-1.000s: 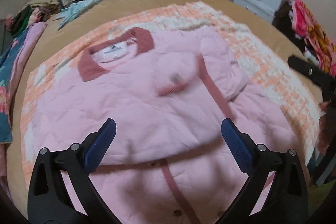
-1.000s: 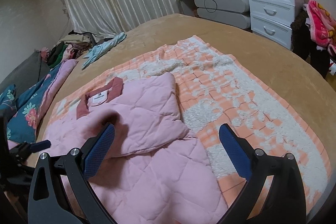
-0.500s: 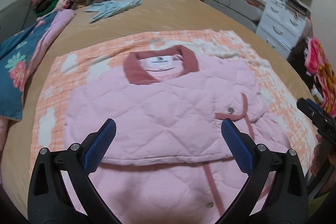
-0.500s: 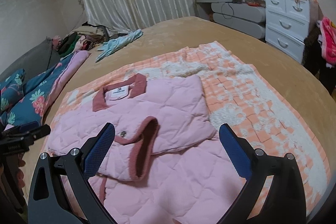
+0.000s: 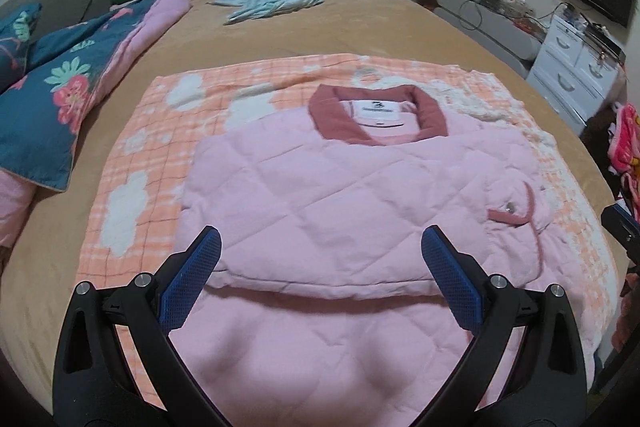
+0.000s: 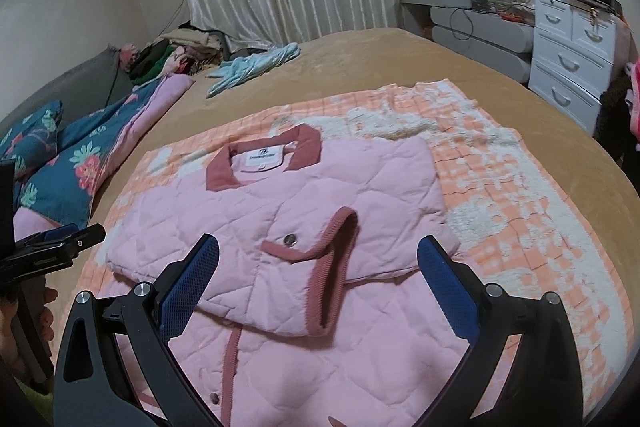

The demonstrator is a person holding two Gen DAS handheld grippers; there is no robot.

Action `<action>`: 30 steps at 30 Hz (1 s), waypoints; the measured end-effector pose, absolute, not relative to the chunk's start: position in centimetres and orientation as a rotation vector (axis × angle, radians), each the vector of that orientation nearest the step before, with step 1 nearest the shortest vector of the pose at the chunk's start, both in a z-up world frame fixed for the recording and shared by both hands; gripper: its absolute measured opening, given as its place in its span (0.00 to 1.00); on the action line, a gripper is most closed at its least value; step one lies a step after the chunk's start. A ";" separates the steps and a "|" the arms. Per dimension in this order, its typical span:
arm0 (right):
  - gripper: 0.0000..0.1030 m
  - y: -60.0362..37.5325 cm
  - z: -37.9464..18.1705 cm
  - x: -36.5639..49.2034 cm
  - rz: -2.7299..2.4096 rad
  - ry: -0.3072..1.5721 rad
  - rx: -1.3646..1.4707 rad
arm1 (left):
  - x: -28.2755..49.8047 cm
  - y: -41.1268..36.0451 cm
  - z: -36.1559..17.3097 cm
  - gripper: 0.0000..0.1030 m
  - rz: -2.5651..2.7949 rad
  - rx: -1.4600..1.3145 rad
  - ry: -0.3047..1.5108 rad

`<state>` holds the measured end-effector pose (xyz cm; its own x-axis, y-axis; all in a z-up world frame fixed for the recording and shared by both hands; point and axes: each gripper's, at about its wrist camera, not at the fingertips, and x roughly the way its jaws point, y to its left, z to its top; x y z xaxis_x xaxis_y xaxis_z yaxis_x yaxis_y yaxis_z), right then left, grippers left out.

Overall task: Fold large clothes
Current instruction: 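Move the right gripper to the folded sleeve cuff and grasp it, then lift the sleeve cuff with the right gripper and lay it straighter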

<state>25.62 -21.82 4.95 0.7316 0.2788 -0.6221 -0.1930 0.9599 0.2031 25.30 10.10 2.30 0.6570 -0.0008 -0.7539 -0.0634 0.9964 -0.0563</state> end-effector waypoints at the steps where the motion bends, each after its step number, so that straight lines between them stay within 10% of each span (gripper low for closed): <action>1: 0.96 -21.5 4.8 25.6 0.265 0.706 0.123 | 25.2 10.4 2.0 0.91 0.040 -0.083 0.856; 26: 0.95 -19.4 -6.8 30.1 0.254 0.983 0.264 | 26.5 12.8 -2.0 0.91 0.069 -0.079 0.909; 30: 0.56 -19.2 -7.2 30.2 0.341 0.975 0.297 | 26.9 12.8 -2.3 0.91 0.071 -0.078 0.914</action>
